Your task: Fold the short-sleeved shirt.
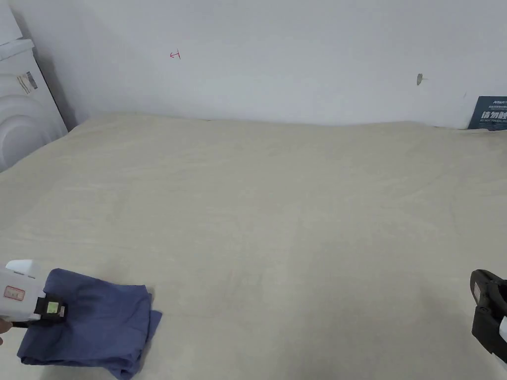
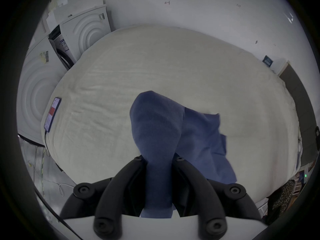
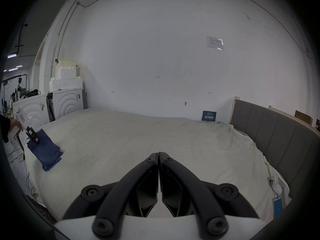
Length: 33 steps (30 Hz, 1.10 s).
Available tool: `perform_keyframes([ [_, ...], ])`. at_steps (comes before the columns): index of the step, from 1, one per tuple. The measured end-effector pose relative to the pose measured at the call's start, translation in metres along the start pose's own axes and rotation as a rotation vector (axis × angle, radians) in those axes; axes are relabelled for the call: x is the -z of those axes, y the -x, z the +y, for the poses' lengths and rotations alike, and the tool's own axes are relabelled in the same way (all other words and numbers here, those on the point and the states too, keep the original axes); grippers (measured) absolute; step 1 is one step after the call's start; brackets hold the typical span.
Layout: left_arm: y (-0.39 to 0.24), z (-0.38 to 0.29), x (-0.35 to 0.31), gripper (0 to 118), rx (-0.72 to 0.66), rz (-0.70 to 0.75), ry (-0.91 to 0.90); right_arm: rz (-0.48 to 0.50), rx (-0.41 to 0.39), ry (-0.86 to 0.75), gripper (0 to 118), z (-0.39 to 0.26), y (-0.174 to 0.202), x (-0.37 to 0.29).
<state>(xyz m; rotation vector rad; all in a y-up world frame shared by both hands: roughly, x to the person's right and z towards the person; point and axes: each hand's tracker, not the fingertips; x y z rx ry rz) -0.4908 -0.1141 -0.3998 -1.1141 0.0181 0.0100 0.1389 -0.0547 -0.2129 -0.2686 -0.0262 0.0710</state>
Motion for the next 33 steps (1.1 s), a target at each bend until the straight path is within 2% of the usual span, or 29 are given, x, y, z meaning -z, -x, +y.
perform_keyframes([
  [5, 0.007, -0.001, 0.025, 20, -0.036, 0.048, 0.029, -0.004, 0.001, 0.009, 0, -0.001, 0.001, 0.007],
  [6, 0.008, -0.001, 0.029, 25, -0.055, 0.059, 0.042, -0.003, 0.005, 0.012, 0, -0.001, 0.0, 0.007],
  [8, 0.011, 0.0, 0.035, 48, -0.115, 0.105, 0.076, -0.006, 0.005, 0.014, 0, -0.001, -0.001, 0.007],
  [9, 0.009, 0.001, 0.037, 69, -0.135, 0.149, 0.098, -0.008, 0.0, 0.016, 0, 0.0, -0.002, 0.006],
  [11, 0.005, -0.001, 0.032, 94, -0.139, 0.178, 0.084, -0.009, -0.001, 0.014, 0, -0.001, -0.01, 0.003],
  [12, 0.004, -0.003, 0.026, 102, -0.139, 0.18, 0.033, -0.012, 0.001, 0.013, 0, 0.0, -0.013, 0.001],
  [16, -0.013, -0.002, -0.012, 102, -0.168, 0.177, -0.181, -0.022, 0.008, -0.001, 0, 0.007, -0.025, -0.013],
  [23, -0.092, -0.002, -0.111, 105, -0.1, 0.155, -0.55, -0.043, 0.008, -0.056, 0, 0.028, -0.046, -0.042],
  [25, -0.12, -0.004, -0.139, 107, -0.092, 0.108, -0.632, -0.053, 0.01, -0.071, 0, 0.036, -0.052, -0.049],
  [33, -0.238, -0.03, -0.212, 104, -0.013, -0.058, -0.912, -0.126, -0.006, -0.141, 0, 0.06, -0.074, -0.073],
])
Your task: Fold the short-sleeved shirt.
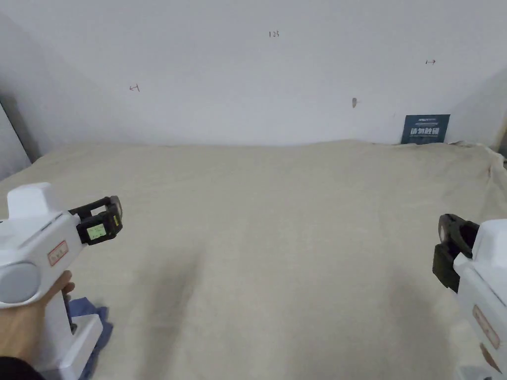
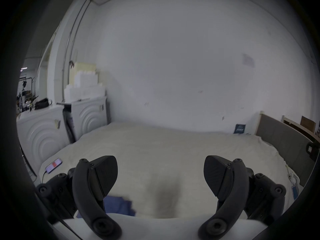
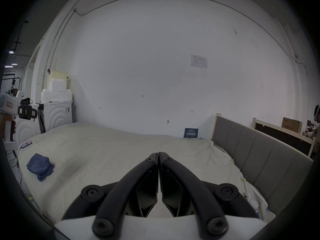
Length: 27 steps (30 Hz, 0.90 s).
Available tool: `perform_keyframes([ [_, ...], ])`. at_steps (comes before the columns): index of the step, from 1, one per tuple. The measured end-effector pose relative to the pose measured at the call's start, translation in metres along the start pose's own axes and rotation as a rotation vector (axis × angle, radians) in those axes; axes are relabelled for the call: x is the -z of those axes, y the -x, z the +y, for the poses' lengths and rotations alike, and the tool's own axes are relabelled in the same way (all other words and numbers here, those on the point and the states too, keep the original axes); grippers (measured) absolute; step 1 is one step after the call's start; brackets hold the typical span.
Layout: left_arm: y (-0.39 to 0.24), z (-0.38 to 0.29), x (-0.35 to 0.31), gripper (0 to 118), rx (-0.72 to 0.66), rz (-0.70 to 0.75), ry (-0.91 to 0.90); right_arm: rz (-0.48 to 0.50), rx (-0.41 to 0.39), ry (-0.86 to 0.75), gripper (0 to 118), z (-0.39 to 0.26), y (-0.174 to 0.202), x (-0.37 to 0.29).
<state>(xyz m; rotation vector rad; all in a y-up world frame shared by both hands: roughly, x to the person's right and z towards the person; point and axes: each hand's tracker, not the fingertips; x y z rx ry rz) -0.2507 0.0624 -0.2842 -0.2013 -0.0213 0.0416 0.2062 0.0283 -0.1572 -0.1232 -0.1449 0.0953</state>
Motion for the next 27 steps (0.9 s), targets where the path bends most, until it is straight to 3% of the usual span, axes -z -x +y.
perform_keyframes([
  [4, -0.052, -0.005, -0.019, 102, 0.018, -0.031, -0.102, -0.019, -0.007, -0.031, 0, 0.006, -0.01, -0.007],
  [13, -0.129, -0.052, -0.048, 80, 0.074, -0.043, -0.258, -0.059, 0.015, -0.069, 0, -0.008, -0.018, -0.014],
  [16, -0.144, -0.071, -0.054, 64, 0.095, -0.045, -0.301, -0.079, 0.026, -0.073, 0, -0.017, -0.019, -0.012],
  [19, -0.152, -0.088, -0.058, 56, 0.093, -0.05, -0.314, -0.098, 0.027, -0.076, 0, -0.023, -0.016, -0.012],
  [23, -0.155, -0.105, -0.06, 7, 0.084, -0.064, -0.31, -0.109, 0.025, -0.079, 0, -0.027, -0.013, -0.015],
  [24, -0.155, -0.108, -0.059, 2, 0.082, -0.072, -0.308, -0.11, 0.025, -0.08, 0, -0.026, -0.012, -0.016],
  [27, -0.154, -0.112, -0.057, 0, 0.094, -0.102, -0.271, -0.106, 0.029, -0.082, 0, -0.027, -0.011, -0.017],
])
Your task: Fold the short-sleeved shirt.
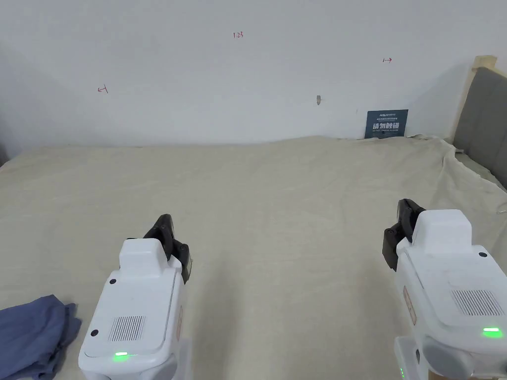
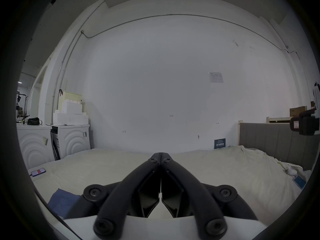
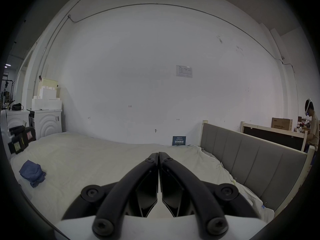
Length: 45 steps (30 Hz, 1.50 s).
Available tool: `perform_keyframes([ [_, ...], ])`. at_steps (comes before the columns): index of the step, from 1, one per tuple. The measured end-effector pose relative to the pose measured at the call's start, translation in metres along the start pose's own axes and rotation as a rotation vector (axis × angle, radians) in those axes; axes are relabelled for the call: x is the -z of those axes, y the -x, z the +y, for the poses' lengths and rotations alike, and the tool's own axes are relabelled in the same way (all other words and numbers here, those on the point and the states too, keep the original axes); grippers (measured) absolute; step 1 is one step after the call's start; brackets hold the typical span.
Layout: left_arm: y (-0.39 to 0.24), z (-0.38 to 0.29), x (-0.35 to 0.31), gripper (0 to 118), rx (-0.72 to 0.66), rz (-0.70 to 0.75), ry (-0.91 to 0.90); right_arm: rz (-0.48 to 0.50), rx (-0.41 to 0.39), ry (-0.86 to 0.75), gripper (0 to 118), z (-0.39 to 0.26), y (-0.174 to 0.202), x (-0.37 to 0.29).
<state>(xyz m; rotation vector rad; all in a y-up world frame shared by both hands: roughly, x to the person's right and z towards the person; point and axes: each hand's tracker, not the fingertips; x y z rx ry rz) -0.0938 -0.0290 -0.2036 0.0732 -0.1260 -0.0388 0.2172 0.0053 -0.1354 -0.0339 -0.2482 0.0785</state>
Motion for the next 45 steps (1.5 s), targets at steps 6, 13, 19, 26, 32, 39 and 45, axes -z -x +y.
perform_keyframes([
  [6, 0.002, -0.001, 0.002, 0, -0.006, -0.011, 0.013, 0.004, -0.004, 0.002, 0, 0.0, 0.003, -0.001],
  [13, 0.006, 0.001, 0.005, 0, -0.008, -0.01, 0.015, 0.011, -0.003, 0.003, 0, 0.0, 0.006, -0.002],
  [19, 0.01, 0.003, 0.006, 0, -0.015, -0.007, 0.017, 0.015, -0.002, 0.004, 0, 0.001, 0.009, -0.002],
  [26, 0.014, 0.002, 0.007, 0, -0.016, -0.011, 0.025, 0.019, -0.005, 0.004, 0, 0.001, 0.011, -0.001],
  [32, 0.014, 0.0, 0.007, 0, -0.007, -0.017, 0.027, 0.021, -0.003, 0.001, 0, 0.003, 0.012, -0.002],
  [39, 0.016, 0.0, 0.009, 0, -0.018, -0.017, 0.031, 0.022, -0.009, 0.005, 0, 0.002, 0.013, -0.001],
  [45, 0.019, 0.0, 0.009, 0, -0.038, -0.013, 0.026, 0.024, -0.008, 0.004, 0, 0.002, 0.012, -0.001],
])
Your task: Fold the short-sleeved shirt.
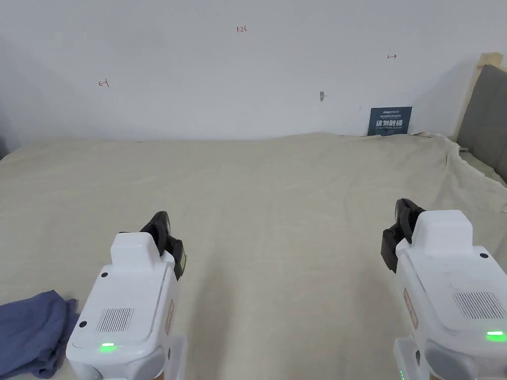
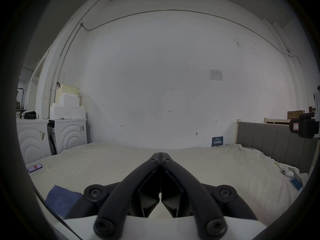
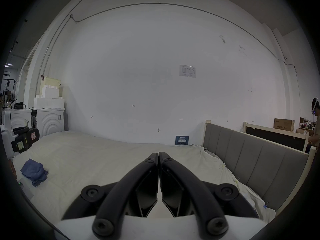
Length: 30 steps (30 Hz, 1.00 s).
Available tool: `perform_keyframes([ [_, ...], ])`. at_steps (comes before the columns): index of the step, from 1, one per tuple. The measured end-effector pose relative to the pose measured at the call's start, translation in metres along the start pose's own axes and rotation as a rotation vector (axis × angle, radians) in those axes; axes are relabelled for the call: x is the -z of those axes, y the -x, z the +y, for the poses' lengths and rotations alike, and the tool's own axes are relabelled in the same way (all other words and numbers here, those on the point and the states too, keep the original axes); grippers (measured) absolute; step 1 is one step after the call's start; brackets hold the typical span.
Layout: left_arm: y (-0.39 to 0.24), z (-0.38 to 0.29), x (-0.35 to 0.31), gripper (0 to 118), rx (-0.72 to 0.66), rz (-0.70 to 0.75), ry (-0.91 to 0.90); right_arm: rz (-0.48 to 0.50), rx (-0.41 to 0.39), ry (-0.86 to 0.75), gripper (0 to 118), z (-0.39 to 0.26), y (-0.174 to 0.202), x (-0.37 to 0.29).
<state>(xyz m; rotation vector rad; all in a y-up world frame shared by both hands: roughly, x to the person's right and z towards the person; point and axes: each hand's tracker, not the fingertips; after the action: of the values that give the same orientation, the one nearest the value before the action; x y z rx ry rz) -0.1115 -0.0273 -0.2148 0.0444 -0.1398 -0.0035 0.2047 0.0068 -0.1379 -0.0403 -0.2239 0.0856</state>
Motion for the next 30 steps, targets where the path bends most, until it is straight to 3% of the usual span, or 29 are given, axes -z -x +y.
perform_keyframes([
  [30, 0.0001, -0.0008, 0.0007, 0, 0.003, -0.007, 0.008, 0.001, -0.003, 0.0, 0, -0.0003, 0.0007, 0.0],
])
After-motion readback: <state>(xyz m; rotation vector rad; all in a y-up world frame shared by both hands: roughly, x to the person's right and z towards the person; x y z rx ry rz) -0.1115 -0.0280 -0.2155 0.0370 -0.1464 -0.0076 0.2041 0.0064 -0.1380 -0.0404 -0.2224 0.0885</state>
